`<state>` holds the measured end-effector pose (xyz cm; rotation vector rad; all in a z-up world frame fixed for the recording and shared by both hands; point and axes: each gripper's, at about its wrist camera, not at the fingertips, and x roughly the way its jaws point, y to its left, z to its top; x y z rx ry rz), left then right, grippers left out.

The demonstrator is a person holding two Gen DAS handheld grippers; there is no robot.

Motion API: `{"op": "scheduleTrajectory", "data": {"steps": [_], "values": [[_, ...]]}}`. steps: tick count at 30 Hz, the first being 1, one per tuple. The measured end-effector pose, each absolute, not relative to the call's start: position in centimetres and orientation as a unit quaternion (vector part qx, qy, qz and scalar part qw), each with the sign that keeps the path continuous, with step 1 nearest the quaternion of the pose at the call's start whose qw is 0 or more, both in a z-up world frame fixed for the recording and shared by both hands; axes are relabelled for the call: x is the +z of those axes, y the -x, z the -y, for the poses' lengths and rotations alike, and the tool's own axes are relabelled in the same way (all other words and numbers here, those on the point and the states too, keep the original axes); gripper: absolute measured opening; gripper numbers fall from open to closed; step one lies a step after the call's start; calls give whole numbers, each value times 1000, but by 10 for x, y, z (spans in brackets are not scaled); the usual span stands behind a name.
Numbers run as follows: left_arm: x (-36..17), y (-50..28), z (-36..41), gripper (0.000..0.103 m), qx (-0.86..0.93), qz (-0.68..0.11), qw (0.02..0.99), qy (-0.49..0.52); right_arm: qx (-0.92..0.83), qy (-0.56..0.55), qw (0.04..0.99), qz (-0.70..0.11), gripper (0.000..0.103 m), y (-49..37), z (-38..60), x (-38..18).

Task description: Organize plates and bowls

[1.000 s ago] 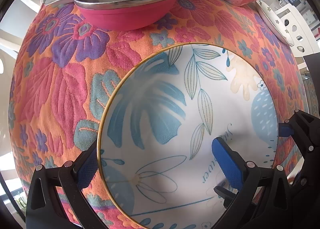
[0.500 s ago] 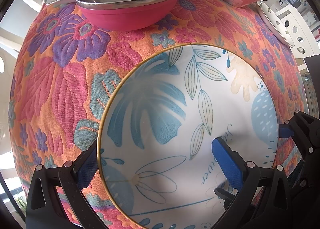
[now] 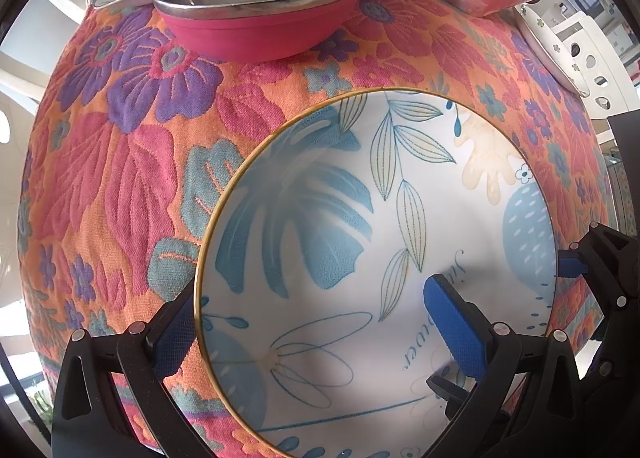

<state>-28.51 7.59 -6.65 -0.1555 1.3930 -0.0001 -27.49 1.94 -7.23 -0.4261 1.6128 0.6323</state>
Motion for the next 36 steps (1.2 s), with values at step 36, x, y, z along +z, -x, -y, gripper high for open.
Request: {"op": "scheduleTrajectory", "data": {"steps": [36], "values": [[-51,272,-137,97,65,-674,730,96,244,168,634,-715,103,288,1,-75]]}}
